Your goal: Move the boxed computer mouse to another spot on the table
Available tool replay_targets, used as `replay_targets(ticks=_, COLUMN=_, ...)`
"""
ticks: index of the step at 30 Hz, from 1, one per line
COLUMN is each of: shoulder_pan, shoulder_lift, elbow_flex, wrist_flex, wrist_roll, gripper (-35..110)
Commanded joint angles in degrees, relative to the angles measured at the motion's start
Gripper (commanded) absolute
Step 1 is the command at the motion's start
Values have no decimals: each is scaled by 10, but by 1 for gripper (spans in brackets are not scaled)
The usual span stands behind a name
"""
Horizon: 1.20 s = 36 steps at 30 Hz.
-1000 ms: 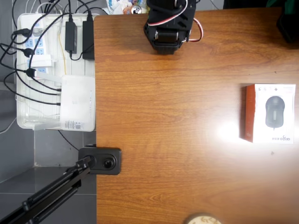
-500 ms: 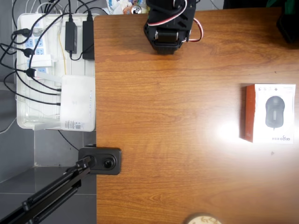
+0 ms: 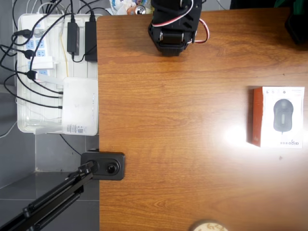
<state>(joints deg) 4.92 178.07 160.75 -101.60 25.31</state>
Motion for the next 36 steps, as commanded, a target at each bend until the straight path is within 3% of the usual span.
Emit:
replay_targets(ticks=1, shoulder_pan=19, shoulder_lift=1, elbow_flex=-3, wrist_flex=18, wrist_roll=6, gripper=0)
replay_targets(ticks=5, shoulder_pan=20, shoulder_lift=1, elbow_flex=-18, wrist_flex=57, wrist_roll=-17, gripper=0)
replay_targets(ticks=7, shoulder_pan=22, shoulder_lift=1, elbow_flex=-65, wrist_flex=124, wrist_roll=-36, gripper=0)
replay_targets(ticks=10, shoulder_pan=22, shoulder_lift=1, elbow_flex=-204, wrist_flex=373, wrist_roll=-62, gripper=0)
replay_targets(ticks=14, shoulder_pan=-63, shoulder_lift=-37, elbow_flex=-466, wrist_flex=878, wrist_roll=-40, gripper=0)
replay_targets(ticks=20, shoulder_pan=-211, shoulder_lift=-272, elbow_flex=-685, wrist_flex=1140, wrist_roll=33, gripper=0)
replay_targets(ticks=25, shoulder_pan=-336, shoulder_lift=-403, elbow_flex=-755, wrist_flex=1382, wrist_roll=21, gripper=1)
replay_targets(ticks=29, shoulder_pan=-421, shoulder_lift=-480, elbow_flex=-757, wrist_flex=1606, wrist_roll=142, gripper=0)
replay_targets(ticks=31, shoulder_pan=-468, shoulder_lift=-476, elbow_flex=-690, wrist_flex=1629, wrist_roll=187, gripper=2)
replay_targets(ticks=34, shoulder_pan=-519, shoulder_lift=-451, elbow_flex=-544, wrist_flex=1471, wrist_roll=184, gripper=17)
replay_targets(ticks=36, shoulder_pan=-537, shoulder_lift=-480, elbow_flex=-532, wrist_flex=1469, wrist_roll=193, gripper=19)
